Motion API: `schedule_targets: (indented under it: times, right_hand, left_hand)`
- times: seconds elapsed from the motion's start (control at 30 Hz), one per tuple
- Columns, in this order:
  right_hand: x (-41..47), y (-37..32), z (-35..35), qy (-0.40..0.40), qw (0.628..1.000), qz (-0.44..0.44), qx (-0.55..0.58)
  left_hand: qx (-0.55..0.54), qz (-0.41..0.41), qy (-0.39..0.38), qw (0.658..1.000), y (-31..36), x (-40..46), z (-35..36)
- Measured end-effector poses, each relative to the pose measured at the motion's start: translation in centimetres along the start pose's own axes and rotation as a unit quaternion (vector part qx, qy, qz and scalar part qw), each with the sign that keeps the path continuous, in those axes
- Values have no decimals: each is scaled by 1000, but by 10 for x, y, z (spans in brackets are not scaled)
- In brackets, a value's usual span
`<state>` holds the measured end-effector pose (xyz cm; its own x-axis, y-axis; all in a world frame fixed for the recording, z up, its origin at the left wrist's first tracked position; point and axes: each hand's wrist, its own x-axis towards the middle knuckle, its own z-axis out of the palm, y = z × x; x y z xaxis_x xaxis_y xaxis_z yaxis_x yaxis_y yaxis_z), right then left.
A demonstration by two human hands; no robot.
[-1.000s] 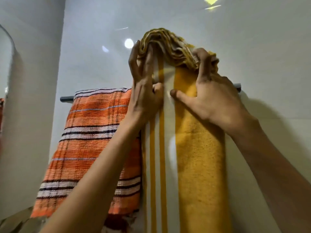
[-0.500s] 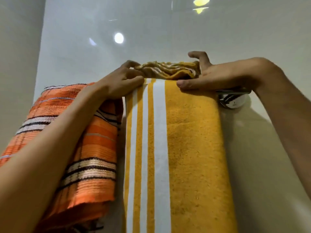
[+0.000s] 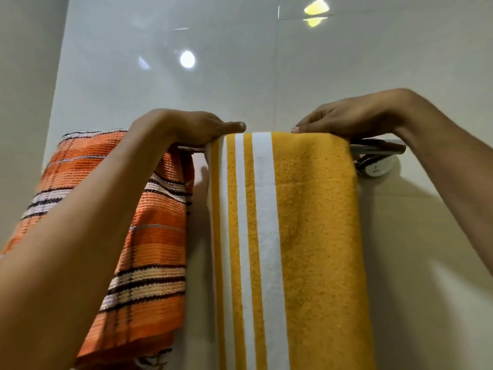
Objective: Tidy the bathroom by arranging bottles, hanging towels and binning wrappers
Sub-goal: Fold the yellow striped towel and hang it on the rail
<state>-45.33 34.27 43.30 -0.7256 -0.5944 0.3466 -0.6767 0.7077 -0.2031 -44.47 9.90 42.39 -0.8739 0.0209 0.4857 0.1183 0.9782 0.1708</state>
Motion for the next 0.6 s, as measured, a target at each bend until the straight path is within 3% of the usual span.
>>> schedule_targets:
  times: [0.23, 0.4, 0.43, 0.5, 0.6]
  right_hand:
    - [18, -4, -3, -16, 996, -3, -89]
    - [-2, 4, 1, 53, 995, -77, -27]
    - [-7, 8, 2, 53, 995, -81, -18]
    - [-17, 16, 3, 32, 997, -67, -1]
    - [-20, 24, -2, 4, 996, -82, -26]
  left_hand:
    - [67, 23, -6, 997, 17, 8, -7]
    - [6, 122, 241, 963, 22, -25, 7]
    - [-32, 128, 244, 961, 19, -37, 7]
    - [-95, 139, 178, 970, 12, -59, 2]
    - [-64, 147, 124, 979, -1, -71, 4]
